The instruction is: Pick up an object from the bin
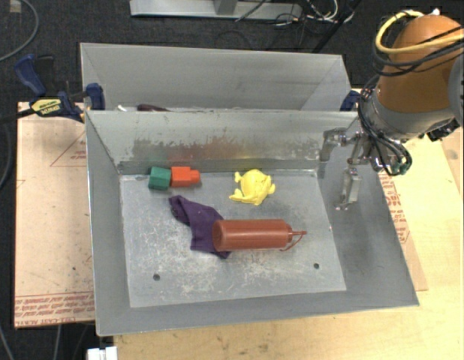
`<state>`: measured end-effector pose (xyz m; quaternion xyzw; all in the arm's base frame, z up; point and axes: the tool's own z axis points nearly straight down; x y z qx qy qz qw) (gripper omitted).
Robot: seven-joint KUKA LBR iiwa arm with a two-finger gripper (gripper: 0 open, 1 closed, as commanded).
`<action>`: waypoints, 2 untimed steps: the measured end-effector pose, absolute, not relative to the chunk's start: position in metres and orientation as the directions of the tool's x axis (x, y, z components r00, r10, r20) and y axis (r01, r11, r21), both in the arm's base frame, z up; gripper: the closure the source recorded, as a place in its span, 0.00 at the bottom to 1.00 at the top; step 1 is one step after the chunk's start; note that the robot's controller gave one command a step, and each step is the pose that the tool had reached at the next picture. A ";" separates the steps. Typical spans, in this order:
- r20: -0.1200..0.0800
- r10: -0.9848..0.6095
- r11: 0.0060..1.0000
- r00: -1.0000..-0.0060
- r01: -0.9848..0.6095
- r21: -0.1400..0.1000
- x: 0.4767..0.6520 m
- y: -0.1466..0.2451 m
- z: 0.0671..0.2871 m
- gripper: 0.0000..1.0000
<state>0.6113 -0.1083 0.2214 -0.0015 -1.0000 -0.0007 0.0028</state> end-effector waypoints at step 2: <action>-0.005 -0.034 0.999 -0.999 -0.034 -0.001 0.584 -0.081 0.182 0.00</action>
Offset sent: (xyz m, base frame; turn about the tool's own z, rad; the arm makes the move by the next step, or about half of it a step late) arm -0.0469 0.0461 -0.0693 -0.0587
